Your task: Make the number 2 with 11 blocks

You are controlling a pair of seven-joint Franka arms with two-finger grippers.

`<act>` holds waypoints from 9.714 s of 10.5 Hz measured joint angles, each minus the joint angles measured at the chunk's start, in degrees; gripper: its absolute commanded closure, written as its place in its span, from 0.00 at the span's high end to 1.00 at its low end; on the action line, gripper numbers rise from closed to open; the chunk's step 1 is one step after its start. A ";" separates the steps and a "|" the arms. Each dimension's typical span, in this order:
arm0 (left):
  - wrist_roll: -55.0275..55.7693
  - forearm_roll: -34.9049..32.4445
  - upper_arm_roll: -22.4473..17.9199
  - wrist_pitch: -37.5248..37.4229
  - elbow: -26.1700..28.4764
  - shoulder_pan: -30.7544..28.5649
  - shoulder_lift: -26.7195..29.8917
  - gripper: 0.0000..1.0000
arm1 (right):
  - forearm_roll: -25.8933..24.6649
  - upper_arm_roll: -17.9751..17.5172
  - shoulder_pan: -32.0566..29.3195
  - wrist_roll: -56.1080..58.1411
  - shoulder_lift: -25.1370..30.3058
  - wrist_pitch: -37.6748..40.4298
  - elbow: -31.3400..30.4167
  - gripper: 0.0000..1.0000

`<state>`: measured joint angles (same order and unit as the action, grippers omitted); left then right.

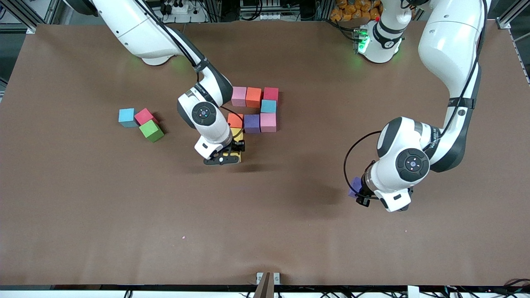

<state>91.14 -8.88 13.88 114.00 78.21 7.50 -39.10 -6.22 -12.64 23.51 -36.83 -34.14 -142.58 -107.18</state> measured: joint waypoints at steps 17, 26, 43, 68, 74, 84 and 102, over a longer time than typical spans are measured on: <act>10.16 0.29 1.30 -0.04 0.61 4.82 -0.31 0.18 | -0.59 3.03 0.80 -5.48 3.72 14.10 9.67 1.00; 35.85 2.45 1.18 11.54 0.99 21.40 -7.08 0.20 | 8.52 4.79 -23.63 26.37 30.86 34.22 6.45 1.00; 44.26 2.46 0.11 22.44 -4.34 29.73 -14.68 0.26 | 8.29 13.40 -27.33 32.94 33.41 45.93 13.95 1.00; 38.10 2.46 -0.19 7.33 0.15 21.84 -4.38 1.00 | 8.38 12.34 -26.41 33.98 28.89 50.10 17.11 1.00; 26.22 2.46 -0.44 12.66 22.62 2.89 10.55 1.00 | 8.37 12.28 -24.29 35.01 28.40 47.71 16.90 1.00; -2.57 2.46 -0.56 19.25 43.19 -20.24 18.33 1.00 | 8.08 12.52 -23.76 39.51 31.21 49.18 18.63 1.00; -6.05 2.46 -0.63 33.44 53.48 -24.25 18.80 1.00 | 7.20 12.90 -27.62 47.80 27.35 49.51 24.10 1.00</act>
<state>85.10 -6.43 13.25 147.44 131.69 -16.75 -20.30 0.98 0.27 -4.12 10.96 -6.79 -93.07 -83.08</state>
